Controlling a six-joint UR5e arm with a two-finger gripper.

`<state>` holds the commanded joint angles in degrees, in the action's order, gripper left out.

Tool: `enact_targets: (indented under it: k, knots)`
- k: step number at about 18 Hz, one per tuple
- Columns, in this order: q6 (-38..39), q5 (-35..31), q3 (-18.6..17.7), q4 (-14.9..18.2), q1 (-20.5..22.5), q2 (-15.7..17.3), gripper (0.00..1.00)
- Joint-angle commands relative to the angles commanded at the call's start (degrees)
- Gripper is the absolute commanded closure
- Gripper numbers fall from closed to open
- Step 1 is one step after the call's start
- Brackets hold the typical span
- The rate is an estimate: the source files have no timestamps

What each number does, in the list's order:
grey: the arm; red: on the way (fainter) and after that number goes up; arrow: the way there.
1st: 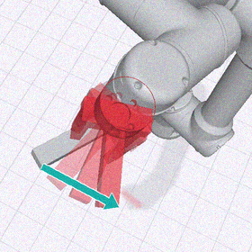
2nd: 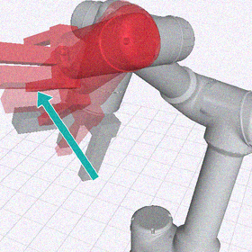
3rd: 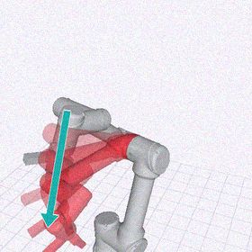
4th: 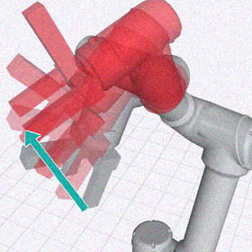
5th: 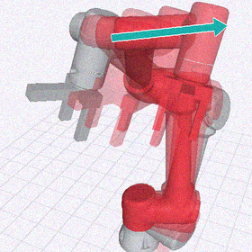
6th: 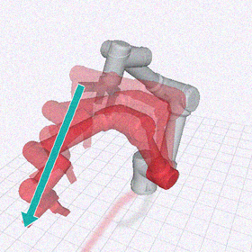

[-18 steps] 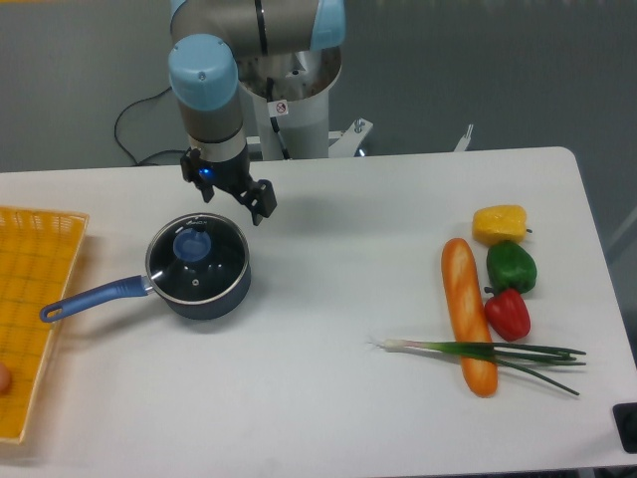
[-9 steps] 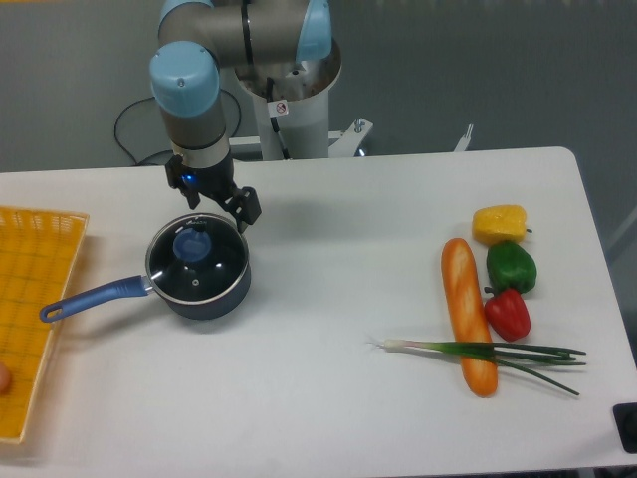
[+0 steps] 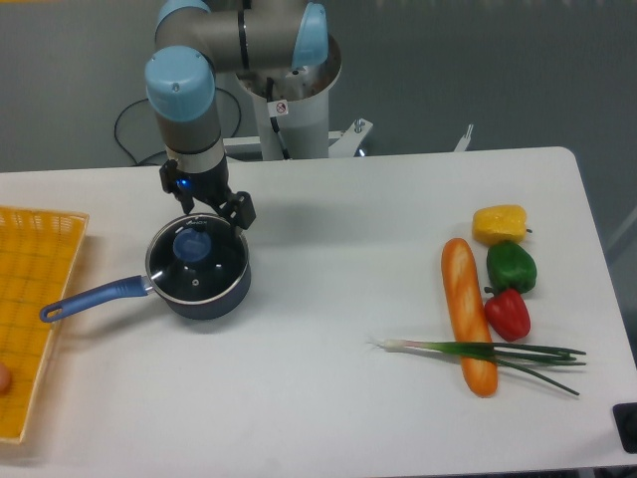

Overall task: Open the lid
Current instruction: 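Lower the open gripper down onto the blue lid knob, then close the gripper around the blue lid knob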

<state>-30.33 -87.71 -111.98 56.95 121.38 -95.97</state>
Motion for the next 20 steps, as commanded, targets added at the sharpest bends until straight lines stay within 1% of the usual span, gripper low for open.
enact_targets:
  k: [12,20]
  knots:
    - [0.4,0.0,0.6,-0.4,-0.7,-1.3,0.00]
    - [1.6,-0.1,0.9,-0.4,-2.3,-2.1,0.00]
